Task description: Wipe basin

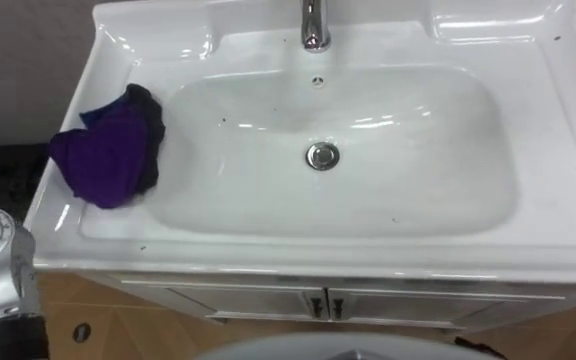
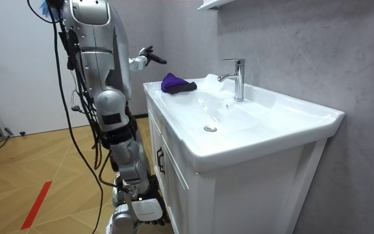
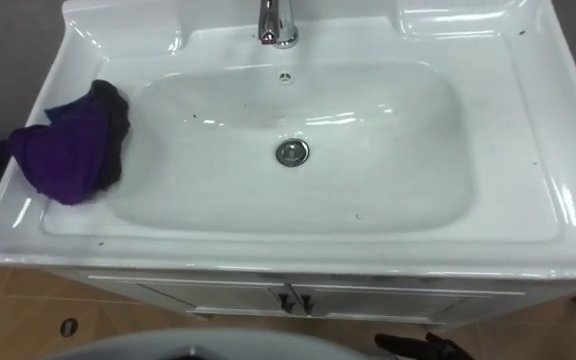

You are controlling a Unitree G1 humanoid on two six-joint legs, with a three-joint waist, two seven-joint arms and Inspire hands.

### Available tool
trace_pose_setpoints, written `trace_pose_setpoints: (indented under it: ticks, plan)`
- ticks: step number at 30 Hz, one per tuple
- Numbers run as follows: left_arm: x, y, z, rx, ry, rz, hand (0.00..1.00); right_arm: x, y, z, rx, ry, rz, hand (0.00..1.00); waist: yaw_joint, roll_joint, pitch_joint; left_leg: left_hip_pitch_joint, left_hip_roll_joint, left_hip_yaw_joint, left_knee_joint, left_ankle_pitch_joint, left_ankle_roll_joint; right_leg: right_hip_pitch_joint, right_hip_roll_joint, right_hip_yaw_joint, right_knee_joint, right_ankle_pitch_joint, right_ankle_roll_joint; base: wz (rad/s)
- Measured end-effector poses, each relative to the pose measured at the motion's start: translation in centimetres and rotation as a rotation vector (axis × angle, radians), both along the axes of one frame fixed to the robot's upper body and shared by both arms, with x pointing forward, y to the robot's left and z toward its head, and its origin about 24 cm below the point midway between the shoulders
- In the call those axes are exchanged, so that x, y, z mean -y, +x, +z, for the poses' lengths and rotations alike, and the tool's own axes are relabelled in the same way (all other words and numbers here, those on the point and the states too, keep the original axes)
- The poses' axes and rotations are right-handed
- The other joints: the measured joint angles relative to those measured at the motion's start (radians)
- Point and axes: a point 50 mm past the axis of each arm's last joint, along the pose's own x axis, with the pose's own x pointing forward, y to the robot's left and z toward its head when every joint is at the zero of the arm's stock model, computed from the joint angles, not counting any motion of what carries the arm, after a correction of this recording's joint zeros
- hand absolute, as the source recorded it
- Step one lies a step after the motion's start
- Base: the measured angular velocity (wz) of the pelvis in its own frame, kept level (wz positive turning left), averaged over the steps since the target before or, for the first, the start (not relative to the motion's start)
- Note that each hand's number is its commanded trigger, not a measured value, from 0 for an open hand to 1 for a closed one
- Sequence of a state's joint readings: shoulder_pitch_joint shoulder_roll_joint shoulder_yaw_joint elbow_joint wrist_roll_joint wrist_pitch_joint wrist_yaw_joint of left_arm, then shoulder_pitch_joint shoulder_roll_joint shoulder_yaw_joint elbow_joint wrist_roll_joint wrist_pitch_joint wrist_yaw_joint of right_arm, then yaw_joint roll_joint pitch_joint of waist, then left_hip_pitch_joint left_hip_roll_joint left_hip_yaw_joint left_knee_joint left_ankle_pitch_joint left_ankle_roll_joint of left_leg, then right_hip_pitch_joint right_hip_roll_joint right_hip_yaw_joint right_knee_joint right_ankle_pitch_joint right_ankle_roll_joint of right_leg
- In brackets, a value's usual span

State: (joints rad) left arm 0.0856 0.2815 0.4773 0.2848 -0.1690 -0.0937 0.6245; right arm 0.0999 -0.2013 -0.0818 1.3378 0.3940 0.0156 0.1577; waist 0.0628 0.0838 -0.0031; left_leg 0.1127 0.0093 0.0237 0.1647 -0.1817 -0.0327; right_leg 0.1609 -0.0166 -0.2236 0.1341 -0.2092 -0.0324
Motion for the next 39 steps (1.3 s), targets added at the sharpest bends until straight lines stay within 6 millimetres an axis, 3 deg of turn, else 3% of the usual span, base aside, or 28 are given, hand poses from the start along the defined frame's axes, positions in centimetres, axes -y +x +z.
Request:
trace_pose_setpoints:
  ticks: [4,12,19,25,29,32,39]
  plan:
    - [-0.7,-2.1,-2.2,-0.062,-0.089,0.055,0.00,0.0,0.0,0.0,0.005,0.012,0.007,0.00,0.001,-0.005,0.0013,-0.004,-0.004,-0.005,0.002,-0.002,0.004,0.005,-0.004,-0.023,0.001,-0.003,0.004,0.14]
    - [-0.8,-9.7,-9.6,-0.342,-0.367,0.163,0.00,0.0,0.1,0.1,0.020,0.061,0.026,0.00,0.038,-0.017,-0.0031,-0.017,-0.008,-0.005,0.019,-0.004,0.008,0.004,-0.016,-0.042,0.003,-0.008,0.008,0.07]
    - [2.0,-16.6,-14.3,-0.538,-0.617,0.257,0.00,0.2,-0.2,0.2,0.017,0.084,0.028,0.00,0.048,-0.028,0.0023,-0.029,-0.009,-0.004,0.033,-0.011,0.017,0.010,-0.020,-0.057,0.006,-0.013,0.014,0.11]
    - [5.4,-20.7,-16.7,-0.721,-0.789,0.249,0.00,0.1,-0.6,0.1,0.006,0.100,0.026,0.00,0.050,-0.039,0.0029,-0.032,-0.010,-0.005,0.036,-0.011,0.017,0.013,-0.022,-0.074,0.005,-0.014,0.014,0.06]
    - [7.2,-21.9,-17.6,-0.871,-0.838,0.123,0.00,-0.1,-0.6,0.1,0.002,0.104,0.040,0.00,0.048,-0.050,0.0036,-0.034,-0.010,-0.004,0.037,-0.011,0.017,0.014,-0.023,-0.078,0.005,-0.014,0.014,0.00]
    - [8.3,-21.5,-18.2,-0.964,-0.851,0.001,0.00,-0.3,-0.5,0.0,-0.003,0.106,0.066,0.00,0.047,-0.058,0.0037,-0.037,-0.011,-0.003,0.039,-0.011,0.018,0.013,-0.024,-0.082,0.004,-0.014,0.015,0.05]
    - [9.7,-18.4,-18.9,-1.062,-0.827,-0.252,0.00,-1.3,0.7,-0.2,-0.013,0.120,0.168,0.00,0.022,-0.097,0.0073,-0.062,-0.012,0.008,0.059,-0.011,0.018,0.010,-0.025,-0.094,-0.002,-0.016,0.016,0.07]
